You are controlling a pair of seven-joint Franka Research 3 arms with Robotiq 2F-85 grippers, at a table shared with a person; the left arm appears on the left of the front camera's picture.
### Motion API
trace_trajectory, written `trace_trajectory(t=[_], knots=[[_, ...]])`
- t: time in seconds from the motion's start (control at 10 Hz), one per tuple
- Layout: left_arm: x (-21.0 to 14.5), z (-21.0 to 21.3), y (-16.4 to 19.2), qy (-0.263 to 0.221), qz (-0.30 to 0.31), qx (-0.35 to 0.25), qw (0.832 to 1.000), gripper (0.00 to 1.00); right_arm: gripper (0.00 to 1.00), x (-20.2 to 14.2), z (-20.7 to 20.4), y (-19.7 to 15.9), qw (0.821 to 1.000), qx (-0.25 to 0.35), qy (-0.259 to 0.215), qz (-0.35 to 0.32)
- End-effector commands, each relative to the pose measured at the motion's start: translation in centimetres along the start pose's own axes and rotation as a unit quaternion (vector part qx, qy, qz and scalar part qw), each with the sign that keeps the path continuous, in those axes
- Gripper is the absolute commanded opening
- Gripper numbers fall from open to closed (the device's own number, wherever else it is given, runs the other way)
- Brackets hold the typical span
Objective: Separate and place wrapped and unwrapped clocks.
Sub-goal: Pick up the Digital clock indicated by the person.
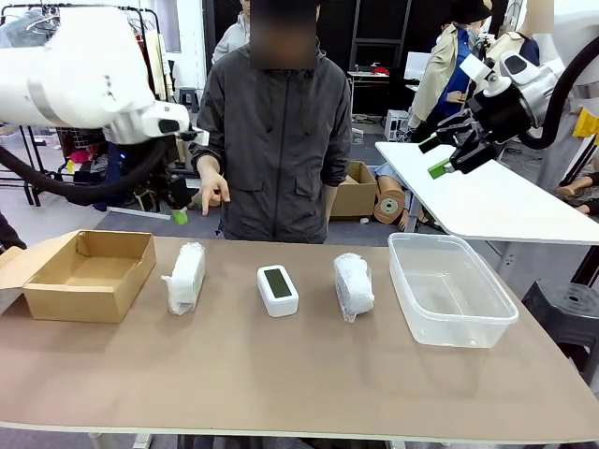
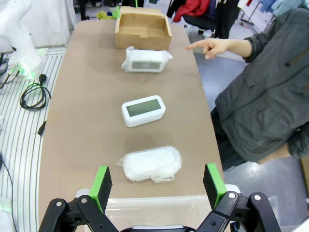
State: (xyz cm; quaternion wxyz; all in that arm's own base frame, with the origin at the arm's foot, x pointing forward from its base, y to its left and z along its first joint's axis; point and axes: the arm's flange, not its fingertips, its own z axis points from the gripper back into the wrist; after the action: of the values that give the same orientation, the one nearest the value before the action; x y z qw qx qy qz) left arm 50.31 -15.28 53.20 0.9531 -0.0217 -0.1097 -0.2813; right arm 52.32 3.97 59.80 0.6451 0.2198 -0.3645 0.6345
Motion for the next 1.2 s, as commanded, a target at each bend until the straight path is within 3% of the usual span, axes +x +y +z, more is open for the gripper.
trace_trajectory(t=[0.0, 0.2, 0.6, 1.1], knots=[[2.1, -3.0, -0.3, 0.02, 0.101, 0.015, 0.995, 1.0, 1.0, 0.0, 0.1, 0.0, 1.0, -0.001, 0.005, 0.002], [3.3, -7.0, 0.5, 0.017, 0.175, 0.065, 0.982, 1.0, 1.0, 0.0, 0.1, 0.0, 1.0, -0.001, 0.005, 0.002], [5.4, -13.5, 1.2, 0.028, 0.197, 0.036, 0.979, 1.0, 1.0, 0.0, 0.1, 0.0, 1.0, -0.001, 0.005, 0.002], [6.0, -17.0, 2.4, 0.041, 0.229, 0.05, 0.971, 1.0, 1.0, 0.0, 0.1, 0.0, 1.0, -0.001, 0.005, 0.002]])
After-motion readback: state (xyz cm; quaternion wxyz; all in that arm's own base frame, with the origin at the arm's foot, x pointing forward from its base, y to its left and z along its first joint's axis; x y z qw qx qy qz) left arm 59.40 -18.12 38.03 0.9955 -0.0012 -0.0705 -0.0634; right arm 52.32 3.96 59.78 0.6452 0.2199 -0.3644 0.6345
